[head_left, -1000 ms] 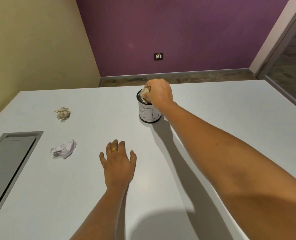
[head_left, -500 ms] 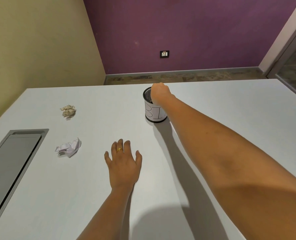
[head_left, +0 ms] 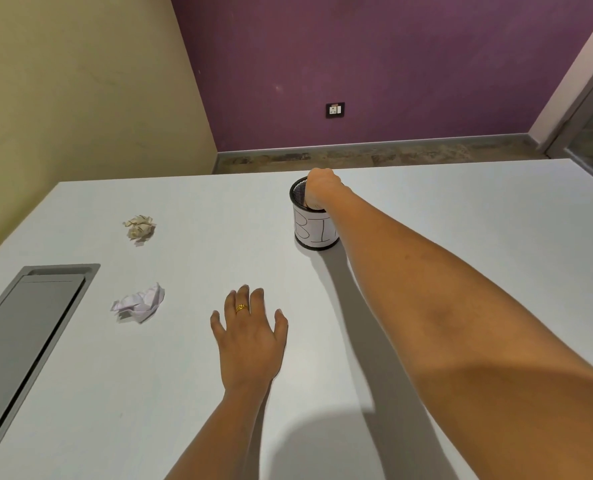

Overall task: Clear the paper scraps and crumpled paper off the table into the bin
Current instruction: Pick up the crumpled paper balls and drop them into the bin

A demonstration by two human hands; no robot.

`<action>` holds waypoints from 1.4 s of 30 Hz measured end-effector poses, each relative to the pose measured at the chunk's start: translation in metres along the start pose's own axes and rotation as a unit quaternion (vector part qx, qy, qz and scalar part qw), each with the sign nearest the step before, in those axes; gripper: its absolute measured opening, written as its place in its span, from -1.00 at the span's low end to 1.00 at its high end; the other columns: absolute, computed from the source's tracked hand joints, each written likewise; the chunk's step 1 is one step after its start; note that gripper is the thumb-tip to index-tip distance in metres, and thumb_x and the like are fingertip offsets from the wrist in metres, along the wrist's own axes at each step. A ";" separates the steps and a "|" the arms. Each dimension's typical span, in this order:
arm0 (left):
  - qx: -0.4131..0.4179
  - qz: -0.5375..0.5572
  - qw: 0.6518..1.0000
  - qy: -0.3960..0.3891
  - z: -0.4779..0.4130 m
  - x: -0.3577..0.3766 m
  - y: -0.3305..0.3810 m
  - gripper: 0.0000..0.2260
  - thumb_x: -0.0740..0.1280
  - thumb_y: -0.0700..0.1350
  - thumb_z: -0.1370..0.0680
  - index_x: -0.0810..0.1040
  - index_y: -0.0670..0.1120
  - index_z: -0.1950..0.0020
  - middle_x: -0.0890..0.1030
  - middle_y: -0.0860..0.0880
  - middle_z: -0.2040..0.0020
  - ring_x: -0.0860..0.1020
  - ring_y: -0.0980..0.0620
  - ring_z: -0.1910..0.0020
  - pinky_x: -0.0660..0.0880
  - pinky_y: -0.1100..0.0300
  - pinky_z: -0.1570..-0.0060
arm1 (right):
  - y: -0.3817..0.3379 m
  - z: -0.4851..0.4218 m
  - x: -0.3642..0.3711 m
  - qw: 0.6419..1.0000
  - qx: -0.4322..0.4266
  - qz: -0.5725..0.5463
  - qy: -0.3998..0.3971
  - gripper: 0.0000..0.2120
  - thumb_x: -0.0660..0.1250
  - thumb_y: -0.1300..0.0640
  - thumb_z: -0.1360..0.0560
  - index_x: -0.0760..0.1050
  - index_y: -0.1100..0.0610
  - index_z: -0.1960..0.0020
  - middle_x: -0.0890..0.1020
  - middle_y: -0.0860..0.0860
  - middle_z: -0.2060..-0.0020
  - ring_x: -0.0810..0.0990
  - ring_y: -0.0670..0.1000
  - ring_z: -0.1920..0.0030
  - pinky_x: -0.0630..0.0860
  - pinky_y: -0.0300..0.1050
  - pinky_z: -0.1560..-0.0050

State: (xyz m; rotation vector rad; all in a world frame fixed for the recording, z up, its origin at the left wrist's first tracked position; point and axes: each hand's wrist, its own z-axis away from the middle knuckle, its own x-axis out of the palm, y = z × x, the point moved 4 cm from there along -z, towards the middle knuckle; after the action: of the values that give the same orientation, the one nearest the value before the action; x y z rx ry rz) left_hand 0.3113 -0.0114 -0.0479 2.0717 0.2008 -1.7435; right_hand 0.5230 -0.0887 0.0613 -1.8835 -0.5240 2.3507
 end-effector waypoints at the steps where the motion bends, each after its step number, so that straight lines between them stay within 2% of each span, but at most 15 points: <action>1: 0.000 0.000 1.000 0.000 0.000 0.000 0.000 -0.62 0.12 0.04 -0.55 0.36 -0.09 -0.31 0.39 -0.09 -0.38 0.27 -0.08 -0.42 0.19 -0.14 -0.36 | 0.000 -0.001 0.000 1.000 -0.003 -0.002 0.008 -0.70 0.21 0.31 -0.51 0.38 0.29 -0.24 0.50 0.18 -0.20 0.53 0.16 -0.16 0.40 -0.13 0.10; 7: -0.001 0.005 1.000 0.000 0.000 0.000 0.000 -0.62 0.13 0.05 -0.55 0.35 -0.08 -0.32 0.38 -0.08 -0.39 0.26 -0.07 -0.42 0.18 -0.13 -0.37 | 0.000 0.004 -0.002 0.998 -0.015 -0.032 0.051 -0.74 0.23 0.31 -0.50 0.44 0.31 -0.18 0.52 0.19 -0.18 0.55 0.17 -0.14 0.44 -0.12 0.08; 10: -0.002 0.012 1.000 0.003 0.000 0.000 -0.001 -0.63 0.15 0.04 -0.55 0.37 -0.10 -0.30 0.39 -0.10 -0.38 0.27 -0.09 -0.42 0.18 -0.14 -0.36 | 0.002 0.017 -0.008 0.991 -0.024 -0.078 0.105 -0.80 0.27 0.32 -0.49 0.53 0.30 -0.10 0.58 0.21 -0.10 0.59 0.19 -0.07 0.56 -0.05 -0.03; 13: 0.000 0.016 1.000 0.011 0.000 -0.001 0.000 -0.63 0.17 0.02 -0.54 0.39 -0.12 -0.29 0.41 -0.12 -0.36 0.29 -0.11 -0.40 0.19 -0.16 -0.34 | 0.002 0.045 -0.013 0.967 -0.064 -0.160 0.185 -0.81 0.21 0.36 -0.48 0.59 0.31 0.03 0.66 0.20 0.04 0.62 0.16 0.01 0.58 0.02 -0.03; 16: -0.002 0.020 1.000 0.009 0.000 -0.002 0.000 -0.63 0.17 0.02 -0.54 0.38 -0.12 -0.30 0.41 -0.12 -0.36 0.29 -0.11 -0.41 0.18 -0.16 -0.35 | 0.000 0.087 0.002 0.927 -0.136 -0.232 0.262 -0.82 0.22 0.32 -0.48 0.60 0.30 0.11 0.66 0.16 0.13 0.55 0.11 0.02 0.48 -0.02 -0.02; 19: 0.000 0.017 1.000 0.006 0.001 -0.003 0.000 -0.62 0.16 0.03 -0.55 0.36 -0.12 -0.31 0.39 -0.12 -0.38 0.27 -0.10 -0.42 0.18 -0.15 -0.37 | -0.003 0.120 0.043 0.925 -0.183 -0.253 0.214 -0.84 0.24 0.31 -0.49 0.58 0.30 0.04 0.65 0.16 0.06 0.49 0.13 -0.07 0.37 -0.11 -0.07; 22: -0.001 0.018 1.000 -0.002 0.001 -0.002 -0.001 -0.60 0.12 0.05 -0.57 0.33 -0.11 -0.34 0.35 -0.12 -0.42 0.23 -0.09 -0.45 0.14 -0.14 -0.39 | 0.004 0.140 0.089 0.941 -0.166 -0.253 0.152 -0.81 0.20 0.29 -0.51 0.56 0.26 -0.03 0.62 0.12 -0.01 0.49 0.06 -0.14 0.40 -0.16 -0.06; 24: 0.000 0.032 0.999 -0.004 0.001 -0.002 -0.002 -0.61 0.09 0.05 -0.58 0.32 -0.10 -0.35 0.33 -0.11 -0.43 0.21 -0.08 -0.46 0.10 -0.14 -0.41 | 0.010 0.148 0.113 0.952 -0.153 -0.237 0.118 -0.76 0.17 0.28 -0.52 0.53 0.24 -0.12 0.59 0.12 -0.12 0.46 0.04 -0.22 0.41 -0.13 -0.17; 27: 0.001 0.057 0.998 -0.003 0.002 -0.002 -0.004 -0.62 0.09 0.00 -0.59 0.32 -0.11 -0.36 0.32 -0.11 -0.44 0.19 -0.06 -0.47 0.06 -0.11 -0.44 | 0.019 0.154 0.135 0.975 -0.129 -0.149 0.106 -0.68 0.10 0.21 -0.58 0.41 0.20 -0.30 0.39 0.14 -0.38 0.27 0.08 -0.43 0.14 -0.04 -0.44; 29: 0.002 0.085 0.996 -0.004 0.004 -0.004 -0.006 -0.65 0.11 -0.06 -0.59 0.34 -0.12 -0.35 0.34 -0.10 -0.43 0.21 -0.05 -0.47 0.05 -0.09 -0.46 | 0.025 0.157 0.142 0.985 -0.101 -0.082 0.110 -0.63 0.03 0.10 -0.61 0.28 0.13 -0.40 0.23 0.11 -0.48 0.11 0.06 -0.50 -0.05 0.07 -0.49; 32: 0.012 0.130 0.991 -0.001 0.006 -0.011 -0.012 -0.68 0.14 -0.16 -0.57 0.40 -0.14 -0.31 0.39 -0.11 -0.40 0.26 -0.03 -0.45 0.06 -0.08 -0.48 | 0.030 0.161 0.146 0.990 -0.070 -0.046 0.113 -0.57 -0.02 -0.01 -0.61 0.16 0.05 -0.46 0.14 0.05 -0.51 0.02 0.03 -0.52 -0.14 0.16 -0.49; 36: 0.047 0.071 0.994 0.071 -0.002 -0.035 -0.039 -0.72 0.21 -0.20 -0.53 0.48 -0.14 -0.23 0.45 -0.13 -0.35 0.33 -0.07 -0.41 0.09 -0.15 -0.44 | 0.027 0.164 0.146 0.990 -0.063 -0.020 0.127 -0.55 -0.03 -0.04 -0.61 0.14 0.04 -0.47 0.15 0.04 -0.51 0.04 0.03 -0.52 -0.11 0.17 -0.49; 39: 0.019 0.005 0.995 0.093 -0.021 -0.056 -0.073 -0.69 0.19 -0.14 -0.56 0.42 -0.14 -0.30 0.35 -0.17 -0.42 0.23 -0.17 -0.45 0.07 -0.20 -0.42 | 0.026 0.164 0.146 0.990 -0.060 -0.014 0.129 -0.55 -0.02 -0.03 -0.60 0.15 0.05 -0.46 0.17 0.04 -0.50 0.06 0.03 -0.52 -0.09 0.18 -0.49; 42: -0.044 -0.053 0.996 0.055 -0.037 -0.067 -0.108 -0.62 0.16 -0.07 -0.59 0.29 -0.08 -0.40 0.17 -0.18 -0.51 0.05 -0.23 -0.50 0.01 -0.29 -0.41 | 0.024 0.164 0.144 0.990 -0.054 -0.017 0.131 -0.55 0.00 -0.02 -0.60 0.18 0.06 -0.46 0.19 0.05 -0.50 0.08 0.05 -0.51 -0.07 0.19 -0.49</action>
State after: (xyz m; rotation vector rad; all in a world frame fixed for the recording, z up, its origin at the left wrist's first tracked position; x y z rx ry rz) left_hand 0.2912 0.1114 -0.0026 2.1282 0.4202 -1.6492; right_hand 0.3351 -0.1066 -0.0504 -2.1677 -0.6608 2.0466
